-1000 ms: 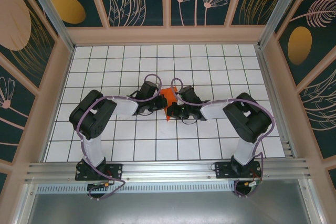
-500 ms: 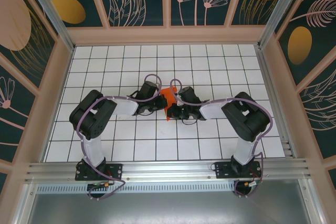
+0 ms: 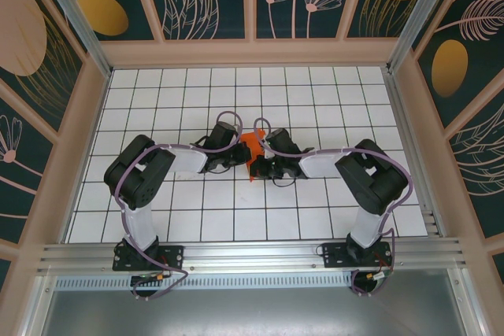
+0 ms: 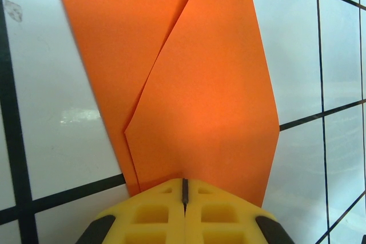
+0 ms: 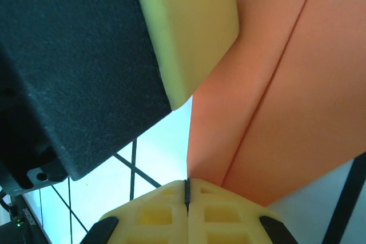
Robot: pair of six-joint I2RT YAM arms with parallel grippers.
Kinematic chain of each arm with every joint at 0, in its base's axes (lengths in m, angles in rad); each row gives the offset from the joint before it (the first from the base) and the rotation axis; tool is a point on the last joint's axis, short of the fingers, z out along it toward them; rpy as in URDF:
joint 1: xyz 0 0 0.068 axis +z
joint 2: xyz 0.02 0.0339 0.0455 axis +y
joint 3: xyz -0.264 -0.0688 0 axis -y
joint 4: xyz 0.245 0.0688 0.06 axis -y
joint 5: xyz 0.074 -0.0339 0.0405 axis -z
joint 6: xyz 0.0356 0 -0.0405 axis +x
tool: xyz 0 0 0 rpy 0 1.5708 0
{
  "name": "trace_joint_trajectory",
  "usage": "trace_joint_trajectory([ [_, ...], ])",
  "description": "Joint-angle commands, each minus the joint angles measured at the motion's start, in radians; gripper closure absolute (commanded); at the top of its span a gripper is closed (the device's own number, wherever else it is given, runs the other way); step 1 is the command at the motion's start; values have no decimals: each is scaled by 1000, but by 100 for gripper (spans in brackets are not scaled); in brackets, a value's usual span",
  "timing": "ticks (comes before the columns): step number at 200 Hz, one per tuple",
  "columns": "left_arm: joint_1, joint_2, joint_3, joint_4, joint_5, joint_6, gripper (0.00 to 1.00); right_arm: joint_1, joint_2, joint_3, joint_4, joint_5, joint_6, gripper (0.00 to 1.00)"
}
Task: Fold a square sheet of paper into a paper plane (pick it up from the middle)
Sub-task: Fourth fold the wing at the center of the table.
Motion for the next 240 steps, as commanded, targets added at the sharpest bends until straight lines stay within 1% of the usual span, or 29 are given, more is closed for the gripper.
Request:
trace_joint_trajectory([
  [1, 2, 37, -13, -62, -24, -7, 100, 18, 1, 12, -38, -30, -11, 96],
  [62, 3, 41, -14, -63, -26, -7, 100, 33, 24, -36, -79, -26, -21, 96],
  [90, 1, 40, -16, -64, -28, -6, 100, 34, 35, -27, -116, -9, -36, 96],
  [157, 1, 40, -13, -68, -30, -7, 100, 35, -46, 3, -83, -36, -22, 96],
  [240, 2, 43, -10, -68, -27, -5, 100, 53, 29, -22, -87, -46, -19, 96],
])
